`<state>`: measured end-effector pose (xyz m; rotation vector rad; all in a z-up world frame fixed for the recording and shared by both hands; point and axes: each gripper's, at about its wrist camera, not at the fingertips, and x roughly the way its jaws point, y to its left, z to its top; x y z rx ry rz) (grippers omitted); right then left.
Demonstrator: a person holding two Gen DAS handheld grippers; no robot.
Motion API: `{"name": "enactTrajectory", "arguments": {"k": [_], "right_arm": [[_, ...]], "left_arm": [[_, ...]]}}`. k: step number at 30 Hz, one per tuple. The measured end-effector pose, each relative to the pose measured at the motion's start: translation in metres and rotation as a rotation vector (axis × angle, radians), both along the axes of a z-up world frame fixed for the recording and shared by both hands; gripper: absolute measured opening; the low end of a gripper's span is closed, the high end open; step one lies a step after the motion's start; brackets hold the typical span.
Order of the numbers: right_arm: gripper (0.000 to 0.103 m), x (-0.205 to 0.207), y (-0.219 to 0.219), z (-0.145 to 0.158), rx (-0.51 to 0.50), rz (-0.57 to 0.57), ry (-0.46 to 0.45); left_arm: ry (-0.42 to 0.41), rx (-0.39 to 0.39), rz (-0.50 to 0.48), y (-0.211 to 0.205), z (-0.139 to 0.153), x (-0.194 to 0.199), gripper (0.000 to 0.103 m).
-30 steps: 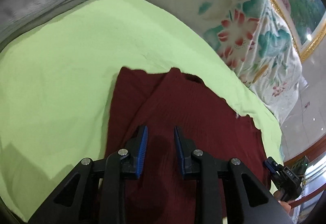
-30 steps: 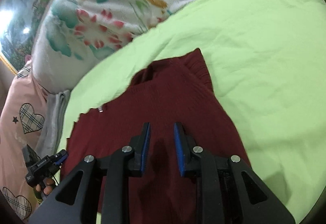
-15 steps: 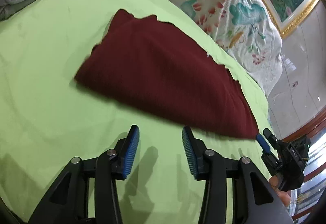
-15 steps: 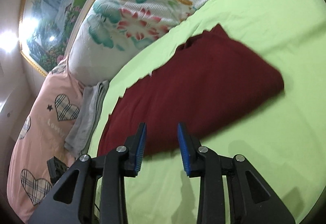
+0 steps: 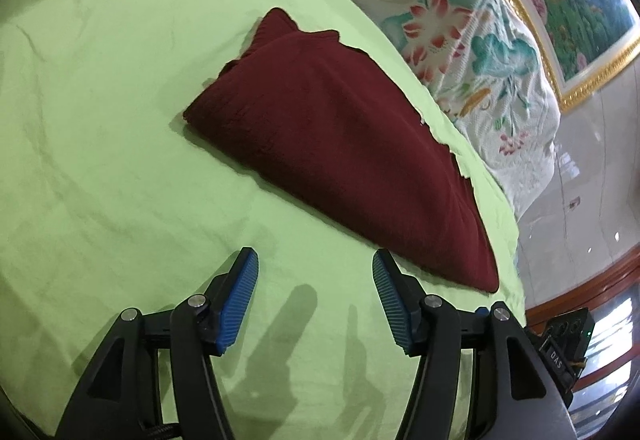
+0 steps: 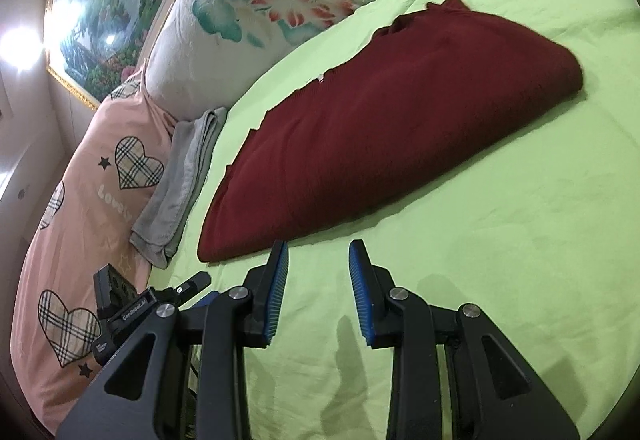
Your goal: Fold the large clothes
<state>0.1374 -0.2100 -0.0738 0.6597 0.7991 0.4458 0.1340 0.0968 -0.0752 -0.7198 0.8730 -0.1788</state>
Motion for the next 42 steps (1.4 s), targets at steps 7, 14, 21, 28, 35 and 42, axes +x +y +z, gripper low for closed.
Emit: {"name": "enactTrajectory", "arguments": {"k": [7, 14, 21, 28, 35, 42], "right_arm": [[0.016, 0.075, 0.025, 0.028, -0.087, 0.056, -0.034], [0.015, 0.133, 0.044, 0.037, -0.090, 0.109, 0.051], [0.015, 0.136, 0.055, 0.035, -0.110, 0.177, 0.102], [0.012, 0.155, 0.062, -0.003, -0.174, 0.214, 0.143], [0.005, 0.149, 0.040, -0.013, -0.021, 0.145, 0.138], [0.010, 0.136, 0.005, 0.003, 0.052, 0.076, 0.152]], "left_arm": [[0.020, -0.026, 0.036, 0.002, 0.000, 0.038, 0.067], [0.096, -0.056, 0.065, 0.010, 0.001, 0.075, 0.068], [0.127, -0.096, 0.134, 0.013, -0.001, 0.082, 0.068], [0.042, -0.085, 0.190, 0.014, -0.004, 0.081, 0.068], [0.012, -0.080, 0.182, 0.013, -0.010, 0.103, 0.013], [-0.184, 0.070, 0.053, -0.031, 0.071, 0.106, 0.010]]}}
